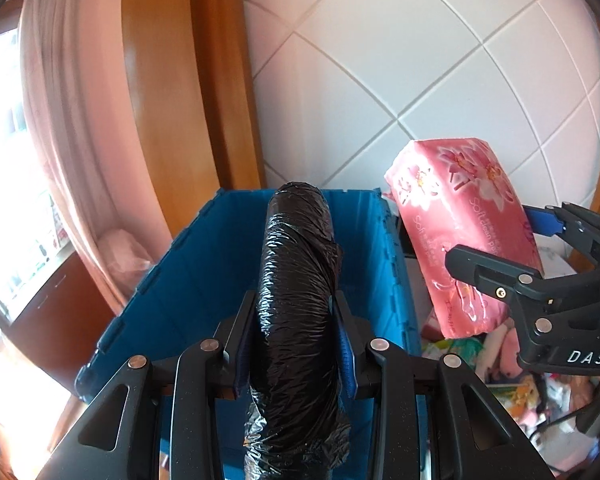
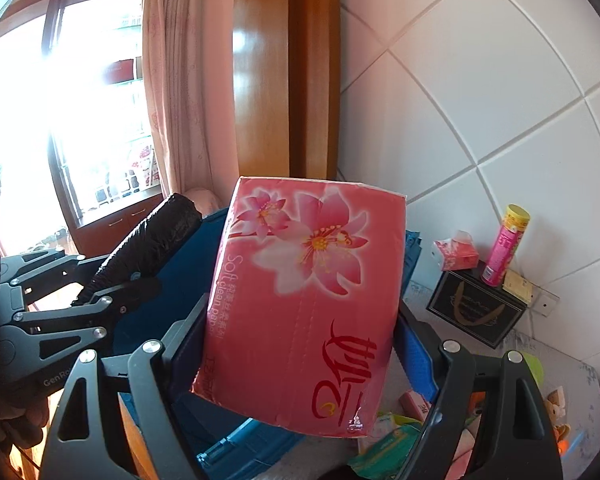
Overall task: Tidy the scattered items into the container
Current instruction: 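Carry the black roll and pink tissue pack into the blue crate and release both, then withdraw both tools from the crate back toward the pile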
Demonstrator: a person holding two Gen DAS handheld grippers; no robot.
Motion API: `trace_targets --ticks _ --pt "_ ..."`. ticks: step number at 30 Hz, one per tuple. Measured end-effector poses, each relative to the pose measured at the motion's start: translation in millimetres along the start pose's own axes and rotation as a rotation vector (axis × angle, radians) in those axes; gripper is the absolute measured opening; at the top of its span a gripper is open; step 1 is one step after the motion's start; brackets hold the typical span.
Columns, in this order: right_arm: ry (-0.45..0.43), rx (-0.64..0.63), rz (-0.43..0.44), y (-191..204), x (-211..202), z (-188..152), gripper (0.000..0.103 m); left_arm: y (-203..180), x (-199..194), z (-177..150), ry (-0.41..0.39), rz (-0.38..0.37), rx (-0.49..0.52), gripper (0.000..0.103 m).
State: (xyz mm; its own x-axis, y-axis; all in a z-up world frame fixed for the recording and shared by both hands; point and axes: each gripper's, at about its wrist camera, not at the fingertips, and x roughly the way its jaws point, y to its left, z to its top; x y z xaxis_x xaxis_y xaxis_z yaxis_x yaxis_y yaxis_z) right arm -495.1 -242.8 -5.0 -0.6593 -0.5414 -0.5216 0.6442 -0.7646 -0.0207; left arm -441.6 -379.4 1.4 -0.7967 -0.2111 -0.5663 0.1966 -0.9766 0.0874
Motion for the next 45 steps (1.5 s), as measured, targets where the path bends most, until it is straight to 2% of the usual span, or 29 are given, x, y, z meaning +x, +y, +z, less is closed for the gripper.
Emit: trace_targets --ticks 8,18,19,20,22,26,31,39,45 --pt "0.017 -0.046 0.050 39 40 18 0.082 49 14 -1 0.009 0.081 -0.040 0.034" --pt "0.034 -0.040 0.070 50 68 32 0.083 80 22 1 0.000 0.126 -0.069 0.035" --pt "0.027 -0.038 0.065 49 69 33 0.086 78 18 2 -0.008 0.134 -0.077 0.043" --pt "0.018 -0.036 0.054 48 70 33 0.092 82 17 3 -0.020 0.148 -0.094 0.080" --pt "-0.004 -0.036 0.018 45 71 33 0.103 91 19 8 -0.041 0.206 -0.110 0.101" --pt "-0.029 -0.011 -0.007 35 67 35 0.103 106 17 10 -0.049 0.191 -0.111 0.102" --pt "-0.019 0.008 -0.027 28 62 29 0.103 110 24 4 -0.025 0.182 -0.097 0.102" --pt "0.005 0.050 -0.051 10 35 -1 0.103 73 23 -5 0.006 0.120 -0.053 0.102" --pt "0.032 0.109 -0.094 -23 6 -32 0.103 25 26 -14 0.033 0.050 -0.002 0.102"
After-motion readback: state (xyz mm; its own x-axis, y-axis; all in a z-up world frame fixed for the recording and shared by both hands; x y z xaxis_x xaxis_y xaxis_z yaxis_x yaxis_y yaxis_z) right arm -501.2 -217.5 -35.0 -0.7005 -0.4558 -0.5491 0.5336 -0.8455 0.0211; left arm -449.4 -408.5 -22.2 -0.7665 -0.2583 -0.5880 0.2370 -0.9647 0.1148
